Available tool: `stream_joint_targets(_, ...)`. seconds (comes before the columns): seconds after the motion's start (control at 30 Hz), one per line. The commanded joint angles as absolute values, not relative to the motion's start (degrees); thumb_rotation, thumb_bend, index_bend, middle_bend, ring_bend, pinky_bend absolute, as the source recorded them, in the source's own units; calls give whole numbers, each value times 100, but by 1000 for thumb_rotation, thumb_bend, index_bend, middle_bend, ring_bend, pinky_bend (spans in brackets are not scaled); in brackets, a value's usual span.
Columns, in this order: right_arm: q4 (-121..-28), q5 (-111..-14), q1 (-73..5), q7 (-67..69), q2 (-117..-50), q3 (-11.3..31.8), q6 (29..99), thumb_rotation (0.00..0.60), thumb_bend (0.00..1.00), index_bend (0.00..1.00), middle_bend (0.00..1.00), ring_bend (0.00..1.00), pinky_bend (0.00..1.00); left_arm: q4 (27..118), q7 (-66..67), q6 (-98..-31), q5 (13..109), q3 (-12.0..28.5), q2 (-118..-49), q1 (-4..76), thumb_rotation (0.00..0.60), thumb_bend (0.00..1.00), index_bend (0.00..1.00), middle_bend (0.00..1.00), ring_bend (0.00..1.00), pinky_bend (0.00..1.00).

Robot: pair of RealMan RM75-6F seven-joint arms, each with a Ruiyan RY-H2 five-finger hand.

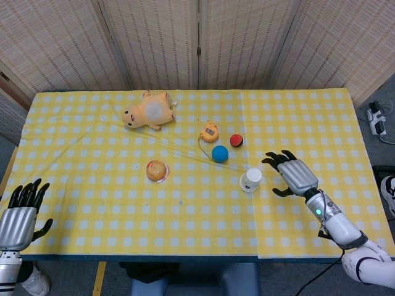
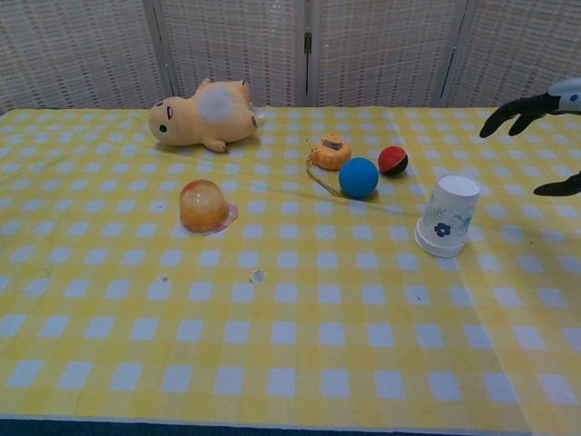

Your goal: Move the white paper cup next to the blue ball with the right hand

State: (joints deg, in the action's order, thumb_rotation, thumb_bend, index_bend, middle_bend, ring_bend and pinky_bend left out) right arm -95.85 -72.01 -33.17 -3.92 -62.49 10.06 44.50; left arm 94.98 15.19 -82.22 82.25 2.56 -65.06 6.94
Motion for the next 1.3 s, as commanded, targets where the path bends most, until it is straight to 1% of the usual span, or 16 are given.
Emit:
stream_joint_targets(0.03,-9363,-6879,-3608,-563,-6468,1069,4146,600,301,210,113,163,62,9515,1516,-8187,8198,245,-6494,698,600,360,91,44,63,43)
stream_joint_targets(0.23,-9124,-6500,-3956,-661,-6737,1083,3857,600,368,218,113,162,62,9565,1534,-8094,8121,223,-6462,711,600,361,91,44,63,39)
stream_joint_targets(0.47,-9111,-6257,-4185,-813,-6768,952,3648,600,427,223,113,162,62,9604,1554,-8026,8032,213,-6431,716,600,360,92,44,63,36)
stream_joint_targets(0.77,-9042,-5988,-4321,-915,-6841,801,3643,600,434,243,115,160,62,9644,1586,-7963,7969,201,-6419,734,600,360,92,44,63,33)
stream_joint_targets(1.3,-8923,-5819,-4473,-938,-6954,691,3748,600,434,312,125,168,62,9690,1638,-7898,7878,189,-6402,754,600,360,84,44,62,32)
